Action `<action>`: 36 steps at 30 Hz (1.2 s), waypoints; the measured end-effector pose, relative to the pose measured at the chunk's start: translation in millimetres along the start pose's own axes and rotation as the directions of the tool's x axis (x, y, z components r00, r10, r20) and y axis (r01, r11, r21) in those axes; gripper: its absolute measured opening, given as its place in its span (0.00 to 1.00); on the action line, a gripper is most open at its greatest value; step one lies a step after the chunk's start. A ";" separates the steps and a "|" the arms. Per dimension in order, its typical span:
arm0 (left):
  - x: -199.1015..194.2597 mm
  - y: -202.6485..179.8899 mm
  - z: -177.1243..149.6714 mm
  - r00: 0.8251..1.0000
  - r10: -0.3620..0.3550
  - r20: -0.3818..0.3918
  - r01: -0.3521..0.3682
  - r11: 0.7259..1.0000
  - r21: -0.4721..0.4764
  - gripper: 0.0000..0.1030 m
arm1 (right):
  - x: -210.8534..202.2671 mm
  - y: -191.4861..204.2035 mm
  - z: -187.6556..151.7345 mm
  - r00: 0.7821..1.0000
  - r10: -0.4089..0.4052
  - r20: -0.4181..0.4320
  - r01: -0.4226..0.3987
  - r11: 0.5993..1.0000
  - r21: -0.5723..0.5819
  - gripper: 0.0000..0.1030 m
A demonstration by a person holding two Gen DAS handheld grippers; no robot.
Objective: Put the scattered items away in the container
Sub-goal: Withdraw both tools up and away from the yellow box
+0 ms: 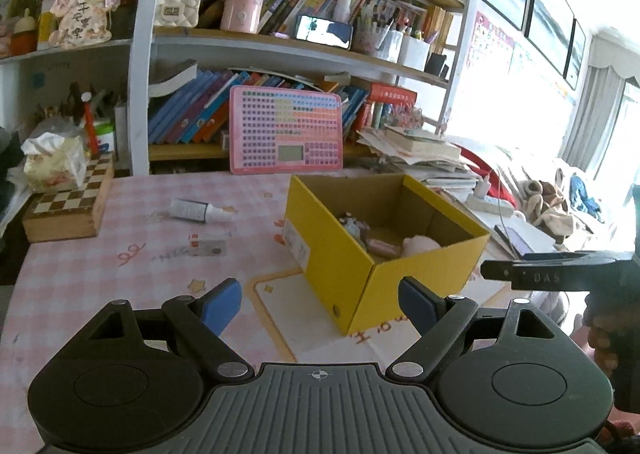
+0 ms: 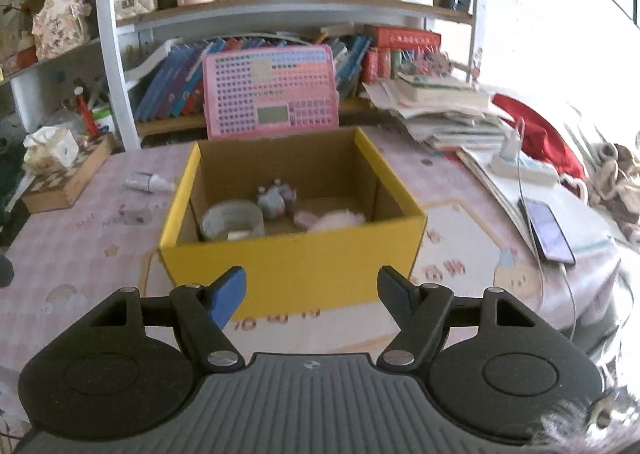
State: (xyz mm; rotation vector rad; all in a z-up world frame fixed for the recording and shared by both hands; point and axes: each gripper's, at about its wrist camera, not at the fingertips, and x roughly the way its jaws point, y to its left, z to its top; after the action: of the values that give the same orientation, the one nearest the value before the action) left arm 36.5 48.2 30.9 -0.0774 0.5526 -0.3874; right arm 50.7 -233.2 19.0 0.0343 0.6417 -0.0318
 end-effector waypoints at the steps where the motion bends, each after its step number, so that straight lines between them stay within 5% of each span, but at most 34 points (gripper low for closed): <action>1: -2.2 1.8 -1.8 1.000 0.000 -0.004 0.000 1.000 0.000 0.86 | -2.3 2.6 -4.7 1.000 -0.004 -0.005 0.004 1.000 0.005 0.69; 12: -24.9 24.1 -22.1 0.998 0.048 -0.030 -0.048 0.999 -0.025 0.86 | -15.0 36.0 -35.9 0.998 0.003 -0.066 -0.003 1.000 0.008 0.69; 36: -48.7 55.9 -38.3 0.989 0.139 -0.051 -0.142 0.988 -0.065 0.86 | -14.5 113.9 -52.8 0.979 0.153 -0.134 -0.171 0.975 -0.138 0.68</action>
State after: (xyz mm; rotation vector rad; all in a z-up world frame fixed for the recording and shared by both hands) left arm -2.9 119.6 12.8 -0.0946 0.6136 -0.2336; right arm 12.2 -117.0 -12.1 -0.0565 0.7612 0.1779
